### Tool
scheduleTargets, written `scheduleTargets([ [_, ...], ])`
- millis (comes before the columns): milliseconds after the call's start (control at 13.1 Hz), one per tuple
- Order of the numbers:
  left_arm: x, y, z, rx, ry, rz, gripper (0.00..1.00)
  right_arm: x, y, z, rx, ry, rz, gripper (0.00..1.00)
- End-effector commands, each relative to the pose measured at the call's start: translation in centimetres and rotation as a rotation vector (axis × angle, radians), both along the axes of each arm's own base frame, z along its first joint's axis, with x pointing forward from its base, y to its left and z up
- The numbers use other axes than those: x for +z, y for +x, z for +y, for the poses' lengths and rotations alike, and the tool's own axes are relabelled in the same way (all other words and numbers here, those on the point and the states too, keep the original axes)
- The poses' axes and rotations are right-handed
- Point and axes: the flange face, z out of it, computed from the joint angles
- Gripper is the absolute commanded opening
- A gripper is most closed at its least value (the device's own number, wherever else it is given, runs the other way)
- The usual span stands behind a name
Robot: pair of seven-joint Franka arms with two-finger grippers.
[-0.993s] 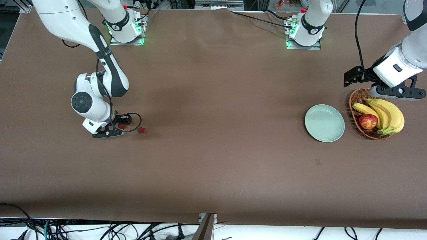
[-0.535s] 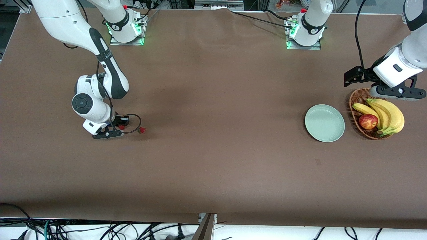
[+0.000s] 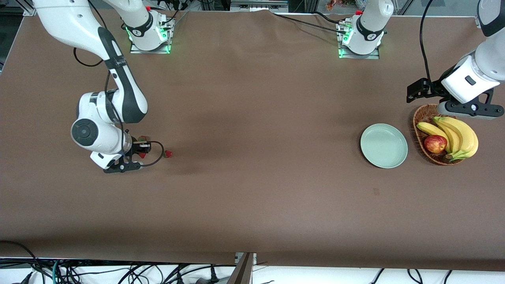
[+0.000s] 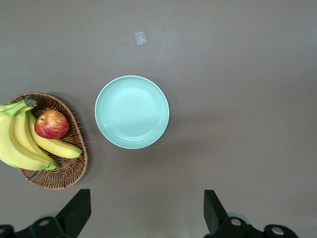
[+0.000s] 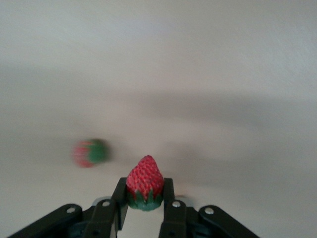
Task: Collect all strawberries into plate
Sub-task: 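Grasp one strawberry with the right gripper and lift it, then carry the strawberry to mid-table with the right gripper and release it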
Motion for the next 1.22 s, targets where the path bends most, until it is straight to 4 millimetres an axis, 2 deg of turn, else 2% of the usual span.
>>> scheduleTargets([
  [0, 0.5, 0.3, 0.1, 0.000, -0.018, 0.004, 1.00, 4.3, 1.3, 5.8, -0.063, 0.049, -0.003, 0.08],
  [76, 0.6, 0.2, 0.1, 0.002, -0.020, 0.004, 1.00, 5.0, 1.0, 8.8, -0.092, 0.046, -0.016, 0.08],
  [229, 0.3, 0.2, 0.0, 0.018, -0.030, 0.009, 1.00, 5.7, -0.3, 16.6, -0.181, 0.061, -0.023, 0.09],
  [535, -1.7, 0.4, 0.1, 0.019, -0.029, 0.002, 1.00, 4.7, -3.9, 33.0, -0.394, 0.153, -0.004, 0.10],
  [611, -1.9, 0.5, 0.2, 0.021, -0.029, 0.000, 1.00, 4.8, -4.7, 36.2, -0.454, 0.194, -0.020, 0.10],
  [764, -3.6, 0.5, 0.0, 0.020, -0.029, -0.007, 1.00, 4.0, -7.9, 42.2, -0.555, 0.280, -0.062, 0.12],
  [840, -4.3, 0.6, -0.1, 0.017, -0.027, -0.009, 1.00, 3.1, -9.5, 44.7, -0.605, 0.324, -0.087, 0.15],
  [993, -5.7, 0.6, -0.4, 0.014, -0.027, -0.014, 1.00, -0.9, -13.4, 49.5, -0.695, 0.404, -0.123, 0.16],
  [1146, -7.2, 0.4, -0.6, 0.008, -0.019, -0.016, 1.00, -4.7, -16.7, 52.6, -0.750, 0.501, -0.165, 0.20],
])
